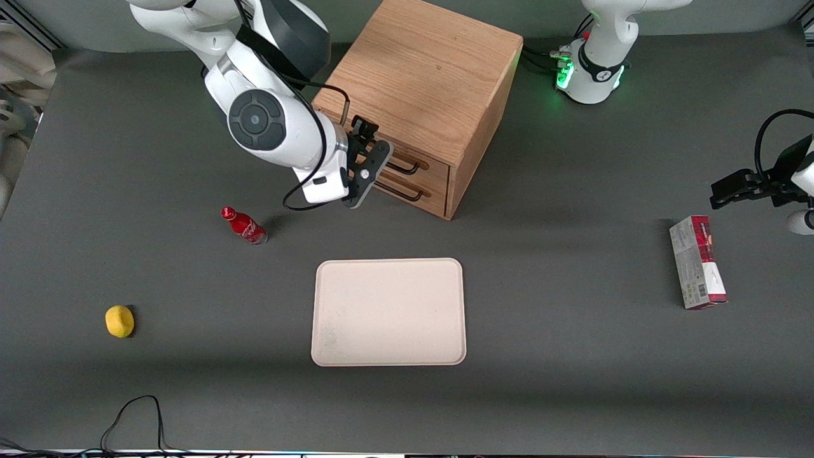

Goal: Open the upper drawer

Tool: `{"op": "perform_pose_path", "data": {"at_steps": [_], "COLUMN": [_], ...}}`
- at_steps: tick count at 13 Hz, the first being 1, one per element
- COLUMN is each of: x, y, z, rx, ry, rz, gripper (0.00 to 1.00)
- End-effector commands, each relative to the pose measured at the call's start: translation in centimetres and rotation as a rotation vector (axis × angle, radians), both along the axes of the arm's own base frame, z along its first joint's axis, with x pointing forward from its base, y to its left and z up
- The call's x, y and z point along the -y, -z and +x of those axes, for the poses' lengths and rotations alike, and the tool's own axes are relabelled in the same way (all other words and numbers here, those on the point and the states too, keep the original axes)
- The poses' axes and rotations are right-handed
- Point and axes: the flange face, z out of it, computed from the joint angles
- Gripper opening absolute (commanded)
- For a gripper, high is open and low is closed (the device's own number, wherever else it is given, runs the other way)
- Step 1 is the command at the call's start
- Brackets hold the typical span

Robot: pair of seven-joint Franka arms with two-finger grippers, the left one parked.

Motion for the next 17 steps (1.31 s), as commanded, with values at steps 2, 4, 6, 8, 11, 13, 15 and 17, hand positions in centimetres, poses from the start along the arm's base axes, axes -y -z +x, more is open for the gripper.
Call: {"op": "perform_pose_path", "data": {"at_steps": [2, 4, 6, 8, 11, 13, 15, 17], "x": [-0.3, -0.6, -0.6, -0.8, -1.2, -1.3, -1.3, -0.4], "y": [2.2, 3.4, 4.6, 5.7, 7.2, 8.0, 8.7, 9.1], "z": [-0.2, -0.5, -0.7, -1.1, -1.5, -1.3, -0.8, 0.3], "rx": [-0.024, -0.021, -0.010, -0.003, 0.020, 0.035, 0.062, 0.087], "ry": [-0.051, -0.052, -0.057, -0.057, -0.059, -0.066, -0.076, -0.126], "rz": [0.021, 0.015, -0.002, -0.004, -0.007, -0.017, -0.024, -0.025], "gripper": [1.00, 1.00, 1.00, 1.00, 1.00, 1.00, 1.00, 1.00]}}
